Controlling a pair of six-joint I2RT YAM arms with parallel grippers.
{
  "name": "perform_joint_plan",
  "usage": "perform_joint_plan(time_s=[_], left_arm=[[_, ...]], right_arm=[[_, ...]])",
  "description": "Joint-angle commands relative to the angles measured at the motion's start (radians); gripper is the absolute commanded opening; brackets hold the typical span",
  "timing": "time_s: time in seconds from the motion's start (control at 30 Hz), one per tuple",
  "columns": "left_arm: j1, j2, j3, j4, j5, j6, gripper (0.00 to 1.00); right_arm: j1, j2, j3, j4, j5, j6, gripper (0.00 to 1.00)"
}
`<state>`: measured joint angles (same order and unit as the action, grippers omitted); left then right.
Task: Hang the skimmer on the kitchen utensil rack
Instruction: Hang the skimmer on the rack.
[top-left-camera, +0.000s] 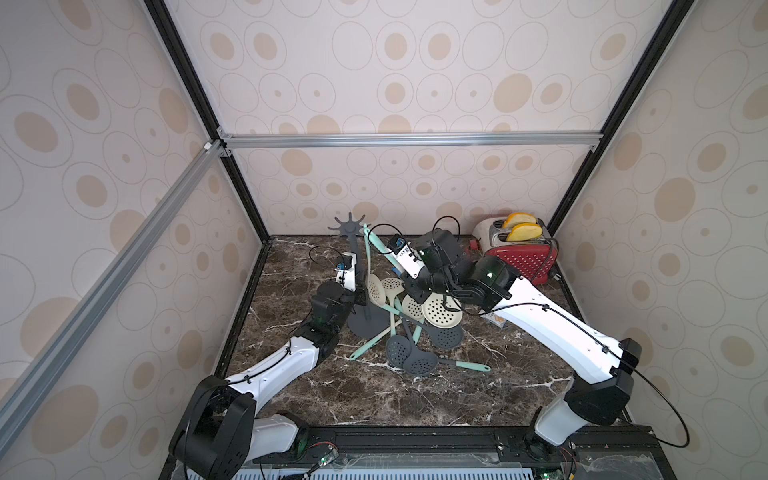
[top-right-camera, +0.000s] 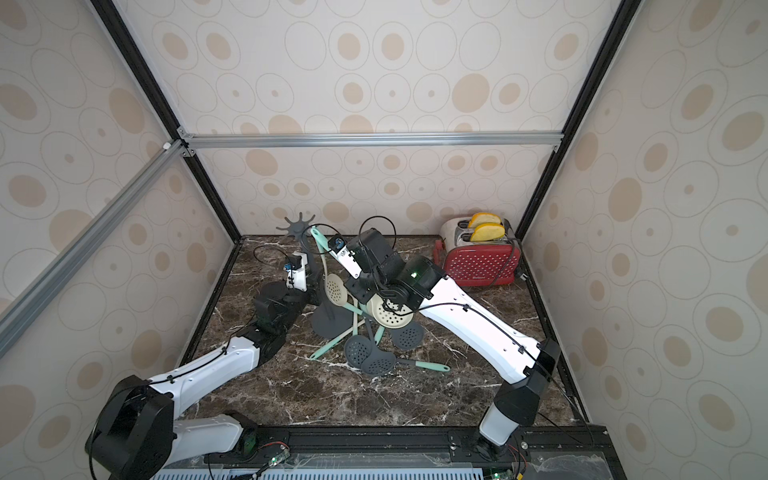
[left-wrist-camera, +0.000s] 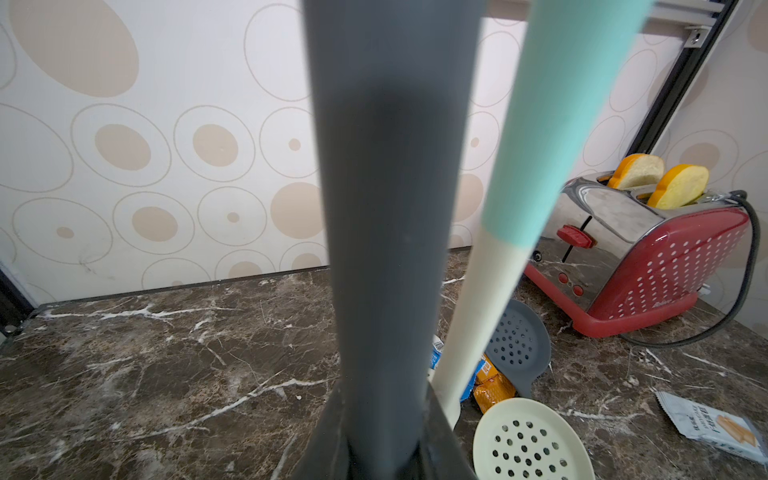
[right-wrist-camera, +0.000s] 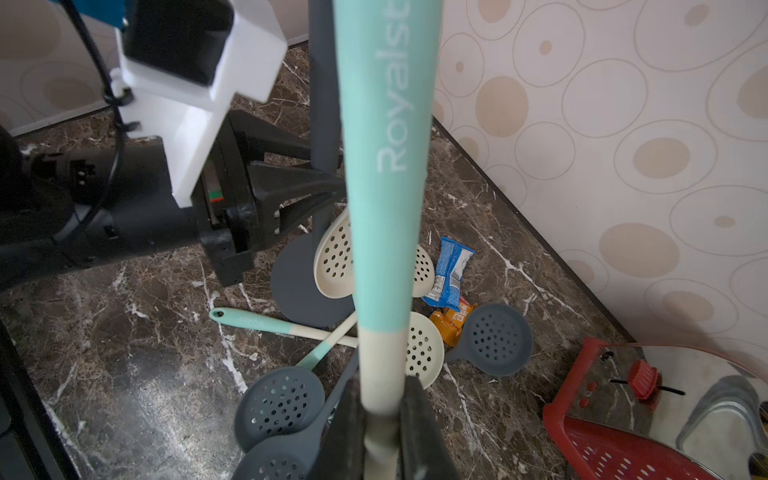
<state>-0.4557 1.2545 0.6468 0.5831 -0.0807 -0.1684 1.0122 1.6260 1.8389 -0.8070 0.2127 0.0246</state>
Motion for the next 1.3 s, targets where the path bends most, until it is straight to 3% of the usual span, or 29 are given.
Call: perform_joint_plan(time_s=[0.0, 0.53, 1.27], left_arm=[[-0.002, -0.003, 0.028, -0.043, -0.025, 0.002, 0.0], [-0.002, -0.01, 0.022, -0.048, -0.037, 0.004, 0.0], [-0.001, -0.015, 0.017, -0.052, -0.04, 0.0, 0.0]], right_arm=[[0.022, -0.025, -0.002, 0.0, 0.04, -0.025, 0.0], [0.044, -0.083, -0.042, 0.077, 0.077, -0.038, 0.0], [0.045, 0.061, 0.091, -0.056, 0.094, -0.003, 0.0]])
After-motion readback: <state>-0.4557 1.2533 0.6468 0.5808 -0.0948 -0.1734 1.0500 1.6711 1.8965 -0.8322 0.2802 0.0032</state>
